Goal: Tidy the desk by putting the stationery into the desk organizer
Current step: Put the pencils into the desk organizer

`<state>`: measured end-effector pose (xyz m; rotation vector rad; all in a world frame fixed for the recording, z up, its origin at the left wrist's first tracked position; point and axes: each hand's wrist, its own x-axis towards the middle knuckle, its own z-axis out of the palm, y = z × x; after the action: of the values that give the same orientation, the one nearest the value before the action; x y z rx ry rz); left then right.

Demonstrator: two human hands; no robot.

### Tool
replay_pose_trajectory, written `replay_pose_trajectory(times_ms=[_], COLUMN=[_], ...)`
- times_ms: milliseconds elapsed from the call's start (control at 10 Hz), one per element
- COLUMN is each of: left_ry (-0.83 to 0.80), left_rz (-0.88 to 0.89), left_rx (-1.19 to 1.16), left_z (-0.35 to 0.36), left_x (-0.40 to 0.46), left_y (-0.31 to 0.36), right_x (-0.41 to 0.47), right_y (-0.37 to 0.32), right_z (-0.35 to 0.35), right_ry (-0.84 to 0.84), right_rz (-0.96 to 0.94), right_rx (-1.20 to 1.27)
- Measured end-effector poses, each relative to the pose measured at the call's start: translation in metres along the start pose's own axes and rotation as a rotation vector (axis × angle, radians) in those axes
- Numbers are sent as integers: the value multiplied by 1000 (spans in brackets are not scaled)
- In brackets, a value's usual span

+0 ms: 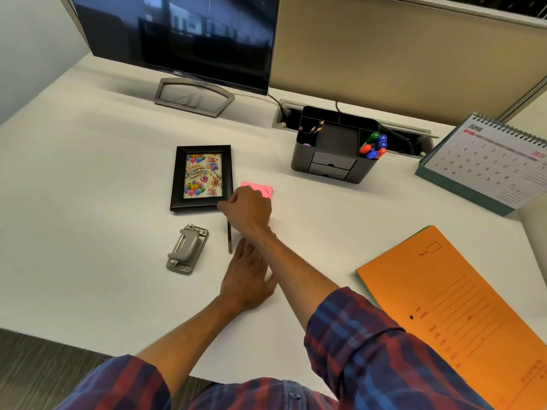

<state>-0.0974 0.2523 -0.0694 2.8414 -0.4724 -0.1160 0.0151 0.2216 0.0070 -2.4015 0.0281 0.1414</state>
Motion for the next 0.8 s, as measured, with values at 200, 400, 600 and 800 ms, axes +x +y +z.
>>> replay_pose_trajectory(times_ms=[200,400,600,800], left_ry=[71,78,78,97], left_rz=[18,13,12,12], left_rx=[-51,-63,-70,-70], left_z=[1,1,2,3], left_x=[3,2,2,2], left_y=[3,3,2,2], right_x=[23,54,89,108], right_y=[9,22,30,45], right_z=[-54,-112,-166,-179], right_ry=[219,517,809,813], right_rz=[-3,-152,-229,-200], right_rx=[227,374,252,-66])
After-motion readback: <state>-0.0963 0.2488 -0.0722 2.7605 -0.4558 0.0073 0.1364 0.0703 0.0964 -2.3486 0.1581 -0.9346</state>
